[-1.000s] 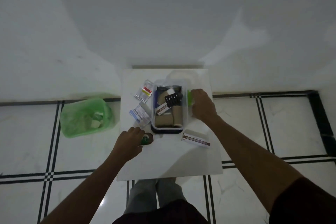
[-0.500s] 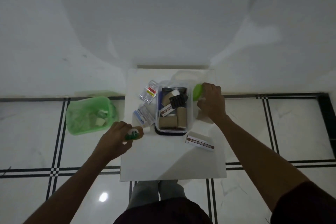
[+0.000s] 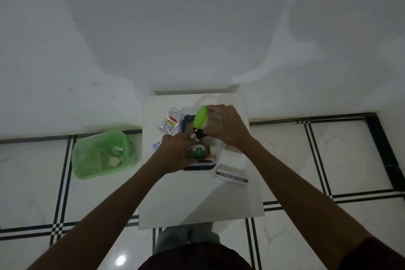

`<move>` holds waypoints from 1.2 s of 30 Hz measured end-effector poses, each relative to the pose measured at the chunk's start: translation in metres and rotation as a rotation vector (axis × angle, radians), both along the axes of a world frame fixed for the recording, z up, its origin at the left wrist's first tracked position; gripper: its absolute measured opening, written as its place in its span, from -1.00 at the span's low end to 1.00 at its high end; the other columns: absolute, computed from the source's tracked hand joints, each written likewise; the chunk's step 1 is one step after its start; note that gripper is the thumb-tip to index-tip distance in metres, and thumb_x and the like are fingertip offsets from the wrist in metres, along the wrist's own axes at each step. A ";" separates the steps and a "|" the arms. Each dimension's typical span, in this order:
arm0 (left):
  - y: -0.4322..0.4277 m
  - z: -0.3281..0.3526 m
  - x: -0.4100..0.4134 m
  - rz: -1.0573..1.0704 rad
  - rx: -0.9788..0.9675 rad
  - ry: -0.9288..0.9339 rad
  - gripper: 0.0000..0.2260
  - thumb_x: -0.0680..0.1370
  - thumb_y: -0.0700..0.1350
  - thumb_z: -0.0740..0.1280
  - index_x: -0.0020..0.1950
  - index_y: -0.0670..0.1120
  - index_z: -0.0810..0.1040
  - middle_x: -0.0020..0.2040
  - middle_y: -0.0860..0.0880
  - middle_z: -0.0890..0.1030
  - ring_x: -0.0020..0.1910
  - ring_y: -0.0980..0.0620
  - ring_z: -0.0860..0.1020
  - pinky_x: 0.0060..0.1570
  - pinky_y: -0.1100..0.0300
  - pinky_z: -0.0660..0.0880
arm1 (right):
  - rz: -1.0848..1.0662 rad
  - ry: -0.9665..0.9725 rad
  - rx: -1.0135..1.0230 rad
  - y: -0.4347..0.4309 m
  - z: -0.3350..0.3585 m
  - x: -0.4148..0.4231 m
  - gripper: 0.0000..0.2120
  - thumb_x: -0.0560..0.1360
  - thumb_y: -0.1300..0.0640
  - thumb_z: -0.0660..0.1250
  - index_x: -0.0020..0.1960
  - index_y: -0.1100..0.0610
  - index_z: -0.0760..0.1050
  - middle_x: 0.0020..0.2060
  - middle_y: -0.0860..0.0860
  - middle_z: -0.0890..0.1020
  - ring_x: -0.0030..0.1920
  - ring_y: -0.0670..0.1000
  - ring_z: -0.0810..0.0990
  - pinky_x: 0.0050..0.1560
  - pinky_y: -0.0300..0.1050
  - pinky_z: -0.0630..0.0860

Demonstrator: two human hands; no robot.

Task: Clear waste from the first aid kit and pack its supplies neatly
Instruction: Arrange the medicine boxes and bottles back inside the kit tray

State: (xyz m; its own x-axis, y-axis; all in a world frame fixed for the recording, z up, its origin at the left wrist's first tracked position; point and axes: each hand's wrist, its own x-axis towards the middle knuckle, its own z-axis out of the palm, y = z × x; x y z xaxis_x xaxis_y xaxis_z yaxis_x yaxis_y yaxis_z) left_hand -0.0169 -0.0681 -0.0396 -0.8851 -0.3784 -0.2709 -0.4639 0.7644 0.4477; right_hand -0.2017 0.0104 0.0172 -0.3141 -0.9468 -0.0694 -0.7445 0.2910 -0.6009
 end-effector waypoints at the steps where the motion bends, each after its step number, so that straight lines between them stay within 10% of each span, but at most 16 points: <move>1: 0.002 -0.004 -0.004 0.013 0.009 -0.035 -0.52 0.41 0.04 0.43 0.31 -0.01 0.48 0.23 -0.07 0.53 0.25 -0.10 0.43 0.22 -0.10 0.31 | 0.000 0.027 0.094 -0.002 -0.005 0.003 -0.49 0.32 0.10 0.52 0.20 0.24 0.49 0.06 0.22 0.60 0.07 0.25 0.52 0.10 0.13 0.42; 16: 0.012 -0.041 0.033 -0.043 -0.211 0.257 -0.80 0.53 0.07 0.26 0.01 0.06 0.63 0.03 0.12 0.67 0.08 0.04 0.56 0.12 -0.11 0.30 | 0.102 0.365 0.185 0.003 -0.086 0.036 -0.69 0.40 0.02 0.32 0.13 0.05 0.50 -0.04 0.02 0.67 -0.01 0.12 0.57 -0.04 0.12 0.31; 22: 0.016 -0.042 0.050 0.263 -0.133 0.508 -0.80 0.52 -0.07 0.33 0.08 -0.12 0.60 0.07 -0.09 0.66 0.06 -0.09 0.58 0.02 -0.06 0.47 | 0.140 0.237 0.179 0.017 -0.085 0.038 -0.54 0.49 0.02 0.26 0.36 0.08 0.34 0.32 0.04 0.48 0.34 0.07 0.39 0.22 0.17 0.12; 28: 0.009 -0.035 0.056 0.393 -0.049 0.444 -0.78 0.50 -0.05 0.32 0.09 -0.10 0.59 0.04 -0.08 0.66 0.03 -0.12 0.58 -0.01 -0.07 0.50 | -0.354 0.062 -0.174 0.044 -0.065 0.024 -0.66 0.45 0.14 0.32 0.23 0.08 0.47 0.21 0.01 0.58 0.24 0.02 0.48 0.12 -0.02 0.28; 36: -0.018 -0.062 0.055 0.635 0.072 0.199 -0.58 0.40 -0.13 0.44 0.21 -0.24 0.50 0.13 -0.26 0.57 0.12 -0.27 0.50 0.17 -0.08 0.39 | -0.262 0.109 0.433 0.081 -0.105 -0.012 -0.52 0.40 0.31 0.26 0.29 0.05 0.40 0.31 0.01 0.47 0.31 0.06 0.41 0.26 0.17 0.27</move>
State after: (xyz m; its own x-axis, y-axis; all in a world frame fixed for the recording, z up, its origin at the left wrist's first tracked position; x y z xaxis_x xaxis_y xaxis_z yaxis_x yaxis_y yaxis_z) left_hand 0.0380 -0.0864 -0.1018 -0.5319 -0.8296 -0.1700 -0.7173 0.3347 0.6112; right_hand -0.2135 0.0917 -0.0878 -0.5640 -0.7273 -0.3911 -0.6648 0.6808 -0.3074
